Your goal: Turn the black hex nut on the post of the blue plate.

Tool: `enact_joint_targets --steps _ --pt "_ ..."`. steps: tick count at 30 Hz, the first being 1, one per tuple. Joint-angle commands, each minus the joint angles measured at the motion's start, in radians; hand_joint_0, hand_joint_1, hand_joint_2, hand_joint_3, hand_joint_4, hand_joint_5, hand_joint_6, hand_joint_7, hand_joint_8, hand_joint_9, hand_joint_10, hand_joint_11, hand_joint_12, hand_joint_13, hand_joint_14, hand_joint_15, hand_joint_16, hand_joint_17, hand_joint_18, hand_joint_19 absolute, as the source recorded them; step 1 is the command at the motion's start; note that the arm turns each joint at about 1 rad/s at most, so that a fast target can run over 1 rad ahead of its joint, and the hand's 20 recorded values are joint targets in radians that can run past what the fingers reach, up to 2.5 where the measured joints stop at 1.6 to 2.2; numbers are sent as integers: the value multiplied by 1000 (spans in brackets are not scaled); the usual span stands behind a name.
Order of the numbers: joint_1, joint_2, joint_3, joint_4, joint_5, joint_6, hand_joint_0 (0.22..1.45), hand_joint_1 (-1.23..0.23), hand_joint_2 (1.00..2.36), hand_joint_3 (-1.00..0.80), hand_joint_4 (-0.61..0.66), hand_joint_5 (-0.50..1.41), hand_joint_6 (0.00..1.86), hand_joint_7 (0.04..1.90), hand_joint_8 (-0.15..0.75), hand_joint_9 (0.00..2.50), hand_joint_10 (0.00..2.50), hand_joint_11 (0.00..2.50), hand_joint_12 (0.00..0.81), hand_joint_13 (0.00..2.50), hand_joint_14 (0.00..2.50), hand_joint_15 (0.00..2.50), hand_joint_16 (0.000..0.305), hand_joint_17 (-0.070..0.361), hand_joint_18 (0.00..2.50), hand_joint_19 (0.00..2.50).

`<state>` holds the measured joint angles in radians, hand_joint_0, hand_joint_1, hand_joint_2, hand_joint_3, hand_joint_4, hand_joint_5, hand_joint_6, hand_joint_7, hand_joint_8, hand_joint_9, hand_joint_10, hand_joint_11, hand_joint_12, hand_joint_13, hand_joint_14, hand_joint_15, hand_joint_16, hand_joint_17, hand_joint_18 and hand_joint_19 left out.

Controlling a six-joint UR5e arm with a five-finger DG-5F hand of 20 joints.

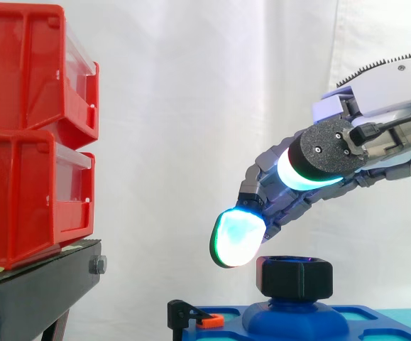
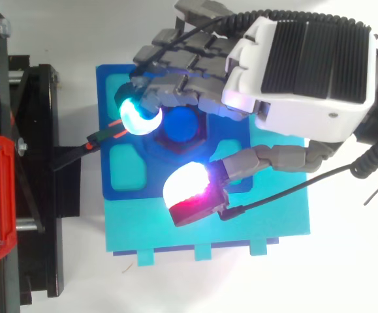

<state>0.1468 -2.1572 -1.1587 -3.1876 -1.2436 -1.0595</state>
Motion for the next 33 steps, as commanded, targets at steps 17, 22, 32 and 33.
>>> enact_joint_targets --steps 17,22,32,33 --pt "-26 2 2 -5 -54 -2 464 -325 1000 -500 146 -215 502 733 240 301 1 0 359 179 0 8 57 128 0 0" --pt "-32 8 2 -5 -54 -10 465 -325 1000 -500 146 -215 502 736 240 301 1 0 359 179 0 8 57 128 0 0" --pt "-39 23 2 -15 -71 -39 465 -325 1000 -500 146 -214 502 735 240 300 1 0 359 180 0 9 57 127 0 0" --pt "-39 23 2 -15 -74 -37 465 -325 1000 -500 148 -214 502 737 240 301 0 0 359 180 0 6 57 128 0 0"
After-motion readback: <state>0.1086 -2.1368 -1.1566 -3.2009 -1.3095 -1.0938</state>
